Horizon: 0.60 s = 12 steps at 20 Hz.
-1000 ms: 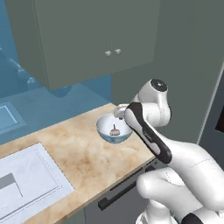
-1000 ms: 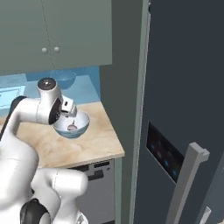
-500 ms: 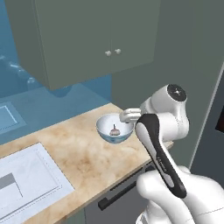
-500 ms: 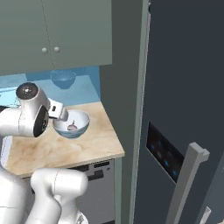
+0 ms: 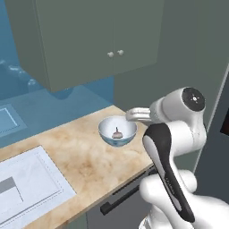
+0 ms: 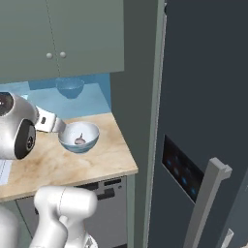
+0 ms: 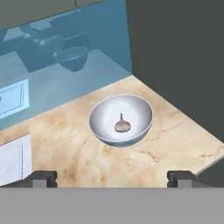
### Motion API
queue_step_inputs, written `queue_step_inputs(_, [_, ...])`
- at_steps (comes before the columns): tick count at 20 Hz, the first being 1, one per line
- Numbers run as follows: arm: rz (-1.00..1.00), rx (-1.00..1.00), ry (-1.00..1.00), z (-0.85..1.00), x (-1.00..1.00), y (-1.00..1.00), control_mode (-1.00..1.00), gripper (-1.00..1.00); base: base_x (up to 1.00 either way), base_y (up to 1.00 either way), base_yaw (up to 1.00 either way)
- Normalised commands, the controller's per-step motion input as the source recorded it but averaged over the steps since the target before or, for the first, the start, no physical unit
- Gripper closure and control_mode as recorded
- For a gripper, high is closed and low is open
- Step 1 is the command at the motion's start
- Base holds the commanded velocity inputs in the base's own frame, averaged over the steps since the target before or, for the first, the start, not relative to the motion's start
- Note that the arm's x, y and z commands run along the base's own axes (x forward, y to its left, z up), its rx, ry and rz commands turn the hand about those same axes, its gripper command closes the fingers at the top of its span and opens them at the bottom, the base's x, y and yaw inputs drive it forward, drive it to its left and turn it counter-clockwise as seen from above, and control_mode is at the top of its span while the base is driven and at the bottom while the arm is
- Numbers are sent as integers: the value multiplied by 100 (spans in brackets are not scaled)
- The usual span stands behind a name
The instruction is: Take the squash, garlic, and chicken drumstick from the freezer and place them in the bowl on the counter.
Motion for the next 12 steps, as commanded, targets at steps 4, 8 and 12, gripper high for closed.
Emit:
queue_step_inputs(4, [-10,0,-4,49,-54,-10,-100,-100,0,0,0])
queue_step_inputs(8, [-8,0,-3,35,-53,-22,-100,-100,0,0,0])
queue_step_inputs(12, [-5,0,0,8,-23,-14,100,-100,-39,-15,-2])
